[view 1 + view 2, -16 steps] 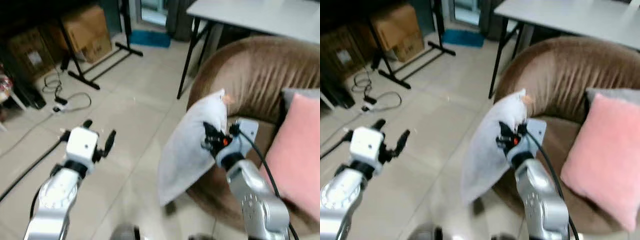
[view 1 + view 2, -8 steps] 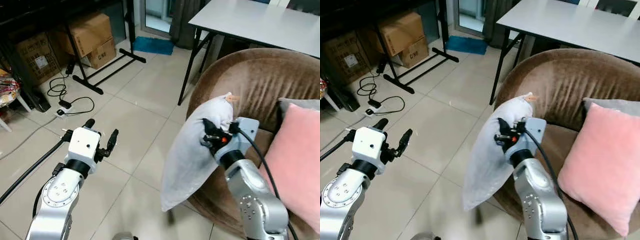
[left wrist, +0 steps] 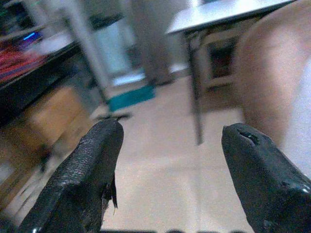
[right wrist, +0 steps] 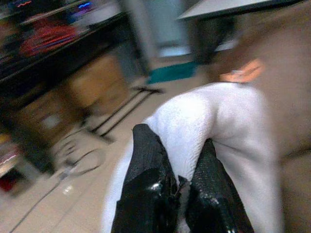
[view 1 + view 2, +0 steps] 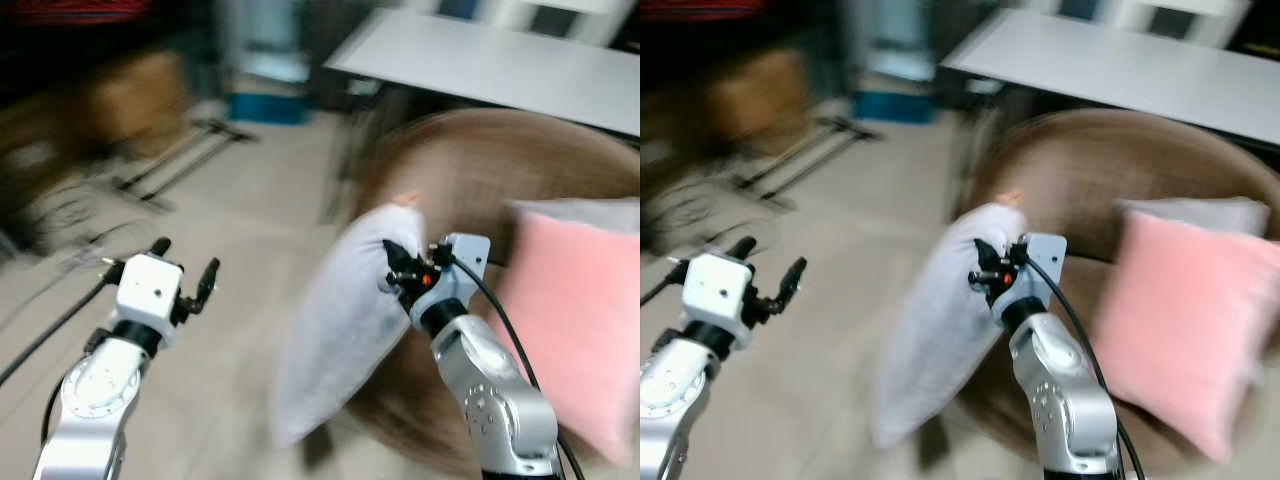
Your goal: Move the pillow to the sofa from floor
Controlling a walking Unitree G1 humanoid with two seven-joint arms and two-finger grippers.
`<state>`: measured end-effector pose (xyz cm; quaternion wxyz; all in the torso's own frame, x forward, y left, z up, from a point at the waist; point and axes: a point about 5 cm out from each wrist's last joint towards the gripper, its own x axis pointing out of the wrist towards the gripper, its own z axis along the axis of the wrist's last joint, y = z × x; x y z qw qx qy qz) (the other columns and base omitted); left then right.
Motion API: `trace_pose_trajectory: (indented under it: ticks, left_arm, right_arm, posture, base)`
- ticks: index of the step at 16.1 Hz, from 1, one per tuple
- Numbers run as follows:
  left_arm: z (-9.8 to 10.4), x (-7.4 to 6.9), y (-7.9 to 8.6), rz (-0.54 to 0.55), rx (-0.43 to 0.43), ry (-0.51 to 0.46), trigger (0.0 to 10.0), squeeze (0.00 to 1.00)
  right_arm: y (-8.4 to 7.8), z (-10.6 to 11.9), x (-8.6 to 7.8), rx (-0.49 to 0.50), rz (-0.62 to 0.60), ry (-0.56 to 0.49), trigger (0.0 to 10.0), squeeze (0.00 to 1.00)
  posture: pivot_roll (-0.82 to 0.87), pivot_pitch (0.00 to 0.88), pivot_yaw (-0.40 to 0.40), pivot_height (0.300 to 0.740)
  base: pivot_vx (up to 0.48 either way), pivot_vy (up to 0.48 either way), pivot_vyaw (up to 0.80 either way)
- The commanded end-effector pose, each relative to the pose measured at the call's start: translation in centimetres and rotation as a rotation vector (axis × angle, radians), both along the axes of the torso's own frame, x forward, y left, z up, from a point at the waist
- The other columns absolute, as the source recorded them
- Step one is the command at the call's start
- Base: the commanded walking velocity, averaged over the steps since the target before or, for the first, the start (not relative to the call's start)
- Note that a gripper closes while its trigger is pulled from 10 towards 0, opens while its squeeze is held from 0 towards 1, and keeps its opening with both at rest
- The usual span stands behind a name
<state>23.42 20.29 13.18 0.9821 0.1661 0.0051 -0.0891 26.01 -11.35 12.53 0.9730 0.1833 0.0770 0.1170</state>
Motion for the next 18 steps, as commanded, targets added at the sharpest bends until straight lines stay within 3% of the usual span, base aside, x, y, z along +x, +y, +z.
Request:
trace_pose_trajectory:
  ticks: [1, 9, 12, 15, 18]
  left_arm:
    - [0.0, 0.0, -1.0, -0.054, -0.002, 0.006, 10.0, 0.00]
    - [-0.2, -0.4, -1.6, -0.117, 0.008, 0.033, 10.0, 0.00]
    - [-0.4, -1.1, -2.3, -0.192, -0.005, 0.061, 10.0, 0.00]
    - [-0.7, -1.5, -2.8, -0.240, 0.007, 0.084, 10.0, 0.00]
    - [-0.7, -2.0, -3.3, -0.284, 0.015, 0.096, 10.0, 0.00]
  right_arm:
    - [-0.3, 1.3, 0.3, 0.019, -0.040, -0.068, 10.0, 0.00]
    - [-0.2, 1.5, 0.4, 0.008, -0.040, -0.093, 10.0, 0.00]
    - [0.2, 1.7, 0.8, 0.006, -0.022, -0.106, 10.0, 0.00]
    - [-0.7, 1.6, 2.6, 0.002, -0.109, -0.085, 10.0, 0.00]
    - [-1.7, 2.6, 6.4, -0.139, -0.161, -0.117, 10.0, 0.00]
  posture:
    - [0.07, 0.000, -0.030, 0.740]
    - [0.07, 0.000, -0.033, 0.740]
    - [0.08, 0.000, -0.040, 0.740]
    - [0.08, 0.000, -0.044, 0.740]
    - [0.10, 0.000, -0.059, 0.740]
  base:
    - [0.326, 0.000, -0.80]
    - [0.323, 0.000, -0.08]
    - [0.000, 0.000, 0.00]
    - [0.000, 0.000, 0.00]
    - [0.000, 0.000, 0.00]
